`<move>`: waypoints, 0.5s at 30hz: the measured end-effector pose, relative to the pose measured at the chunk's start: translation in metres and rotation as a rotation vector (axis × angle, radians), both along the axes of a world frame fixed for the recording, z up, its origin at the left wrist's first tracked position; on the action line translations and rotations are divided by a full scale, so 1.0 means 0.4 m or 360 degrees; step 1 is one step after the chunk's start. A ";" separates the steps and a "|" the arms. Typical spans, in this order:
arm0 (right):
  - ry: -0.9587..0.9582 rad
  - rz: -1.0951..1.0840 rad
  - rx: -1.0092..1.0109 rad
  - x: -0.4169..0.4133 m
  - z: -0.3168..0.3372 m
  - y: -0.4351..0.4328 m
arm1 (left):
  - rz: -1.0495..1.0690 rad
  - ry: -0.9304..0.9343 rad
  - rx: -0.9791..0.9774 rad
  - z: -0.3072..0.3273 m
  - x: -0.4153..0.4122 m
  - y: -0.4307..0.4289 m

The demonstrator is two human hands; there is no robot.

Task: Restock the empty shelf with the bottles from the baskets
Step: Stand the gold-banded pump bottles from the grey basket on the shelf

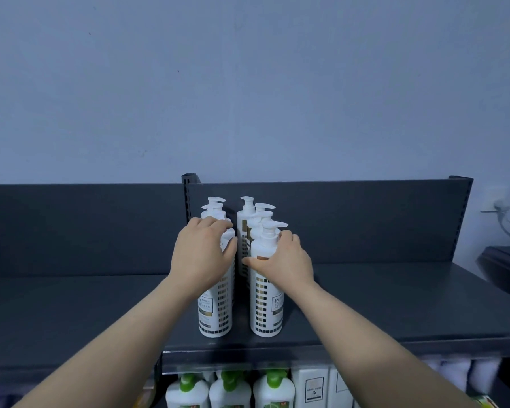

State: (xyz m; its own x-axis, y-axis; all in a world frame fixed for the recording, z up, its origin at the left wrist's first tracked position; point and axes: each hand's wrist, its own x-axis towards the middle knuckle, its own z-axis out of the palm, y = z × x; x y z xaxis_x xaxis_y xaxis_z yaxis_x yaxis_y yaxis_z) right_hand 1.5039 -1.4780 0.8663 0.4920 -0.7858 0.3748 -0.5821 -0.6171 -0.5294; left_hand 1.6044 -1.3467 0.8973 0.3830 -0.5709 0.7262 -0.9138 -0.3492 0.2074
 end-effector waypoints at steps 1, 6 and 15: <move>0.0003 0.0025 0.0014 -0.009 -0.001 0.001 | 0.0005 -0.0005 0.0002 -0.002 -0.003 0.003; 0.0022 0.0123 -0.0066 -0.096 -0.001 -0.001 | 0.0034 0.0021 0.0030 -0.016 -0.044 0.016; 0.0193 0.0145 -0.0193 -0.359 -0.068 0.021 | -0.0009 0.0042 0.0187 -0.106 -0.239 0.053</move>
